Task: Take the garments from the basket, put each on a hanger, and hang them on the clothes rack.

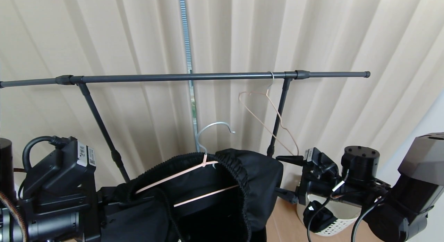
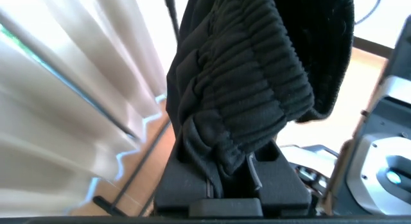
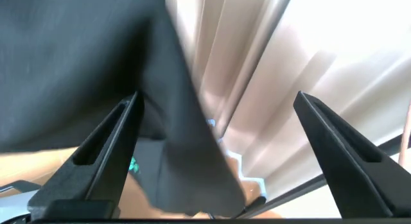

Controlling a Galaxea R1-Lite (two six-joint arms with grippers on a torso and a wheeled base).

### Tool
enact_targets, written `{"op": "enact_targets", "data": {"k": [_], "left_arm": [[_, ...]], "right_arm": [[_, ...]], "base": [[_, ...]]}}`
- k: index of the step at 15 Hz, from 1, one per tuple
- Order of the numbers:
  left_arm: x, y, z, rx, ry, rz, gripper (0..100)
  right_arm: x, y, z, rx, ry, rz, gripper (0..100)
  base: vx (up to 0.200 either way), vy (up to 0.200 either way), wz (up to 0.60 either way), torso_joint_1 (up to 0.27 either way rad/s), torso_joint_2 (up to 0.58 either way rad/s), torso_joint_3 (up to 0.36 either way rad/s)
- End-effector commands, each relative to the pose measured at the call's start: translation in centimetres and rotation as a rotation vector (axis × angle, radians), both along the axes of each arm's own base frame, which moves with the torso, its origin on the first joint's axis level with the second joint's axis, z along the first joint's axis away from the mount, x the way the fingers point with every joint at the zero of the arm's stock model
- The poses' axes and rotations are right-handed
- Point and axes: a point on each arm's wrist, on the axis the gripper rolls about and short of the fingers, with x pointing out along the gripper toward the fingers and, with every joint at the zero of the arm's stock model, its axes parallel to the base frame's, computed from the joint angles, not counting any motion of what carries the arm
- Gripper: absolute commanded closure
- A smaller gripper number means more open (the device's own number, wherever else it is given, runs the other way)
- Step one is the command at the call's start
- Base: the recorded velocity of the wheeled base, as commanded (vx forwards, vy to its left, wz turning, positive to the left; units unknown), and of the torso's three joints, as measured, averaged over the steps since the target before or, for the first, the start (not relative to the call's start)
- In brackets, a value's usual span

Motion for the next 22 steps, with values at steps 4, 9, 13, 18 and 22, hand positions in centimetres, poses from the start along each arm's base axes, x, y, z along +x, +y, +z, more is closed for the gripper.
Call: {"op": "enact_targets", "data": {"k": [4,9,13,18,22], "left_arm": [[-0.2,-0.1,-0.4,0.006,0.016,-0.013,100],[-0.3,0.1,-0.9,0.011,0.031,-0.002,100],[-0.2,0.6,-1.0,0.012,0.031,0.031,100],[-0.2,0.9,-1.2,0.008,0.044,0.05,100],[0.0,0.8,-0.9,0.001,0.043,0.057,100]], "right_arm": [[-0.2,0.6,-0.3,-0.001,0.001,0.017,100],[0.6,-0.8,0.4,0.009,-0.024,-0.03,100],[1.6,-2.5,1.2,0.044,-0.025,-0.097,100],[2.2,-3.0,1.3,0.067,-0.014,-0.123,100],[1.1,-2.1,1.5,0.061,0.009,-0.088,100]], "base": [[0.0,0.0,0.0,0.0,0.0,0.0],[0.0,0.0,0.0,0.0,0.0,0.0],[0.0,0.0,0.0,0.0,0.0,0.0],[0.0,0.0,0.0,0.0,0.0,0.0],[0.0,0.0,0.0,0.0,0.0,0.0]]}}
